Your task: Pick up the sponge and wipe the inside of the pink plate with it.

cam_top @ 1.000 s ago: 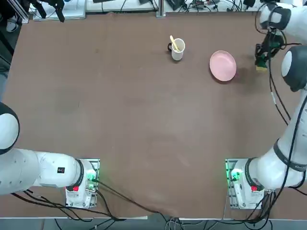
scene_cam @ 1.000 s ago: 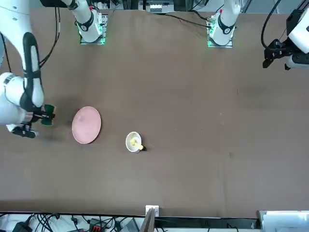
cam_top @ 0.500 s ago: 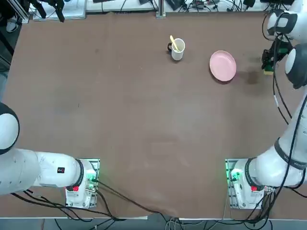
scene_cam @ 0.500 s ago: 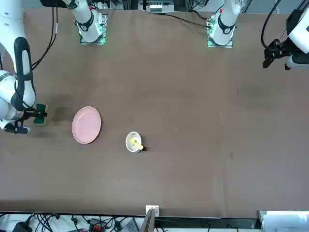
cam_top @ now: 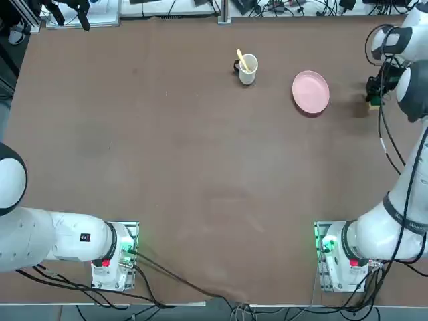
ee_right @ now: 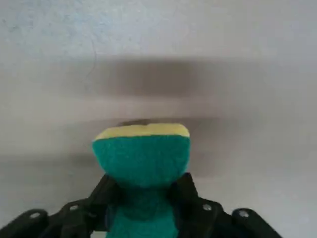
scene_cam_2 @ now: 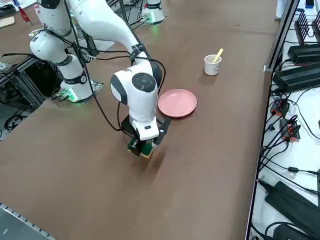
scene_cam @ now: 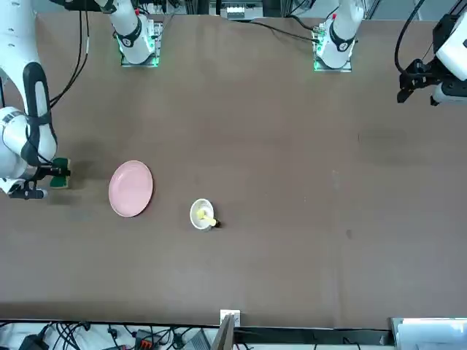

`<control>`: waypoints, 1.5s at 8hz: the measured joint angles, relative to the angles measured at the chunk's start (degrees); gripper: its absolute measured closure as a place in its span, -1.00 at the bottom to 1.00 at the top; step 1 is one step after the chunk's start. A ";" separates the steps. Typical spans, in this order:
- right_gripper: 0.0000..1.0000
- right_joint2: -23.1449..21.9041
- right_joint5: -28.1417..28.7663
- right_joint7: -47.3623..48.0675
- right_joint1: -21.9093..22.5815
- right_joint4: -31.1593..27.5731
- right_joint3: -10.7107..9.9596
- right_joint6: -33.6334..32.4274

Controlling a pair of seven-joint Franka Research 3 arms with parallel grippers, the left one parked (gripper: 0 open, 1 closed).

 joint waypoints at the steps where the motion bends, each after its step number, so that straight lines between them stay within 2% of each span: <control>1: -0.65 0.21 0.00 -0.02 0.00 0.00 0.11 0.23; 2: -0.97 0.23 0.00 -0.06 0.01 0.01 0.23 0.31; 5: -1.00 0.19 0.01 -0.07 0.34 0.56 0.54 0.43; 8: -1.00 -0.93 0.40 0.18 3.07 5.49 0.84 -0.44; 10: -1.00 -2.04 1.08 2.26 6.10 11.52 0.96 -5.00; 12: -1.00 -3.43 5.37 3.01 7.63 18.55 0.95 -13.44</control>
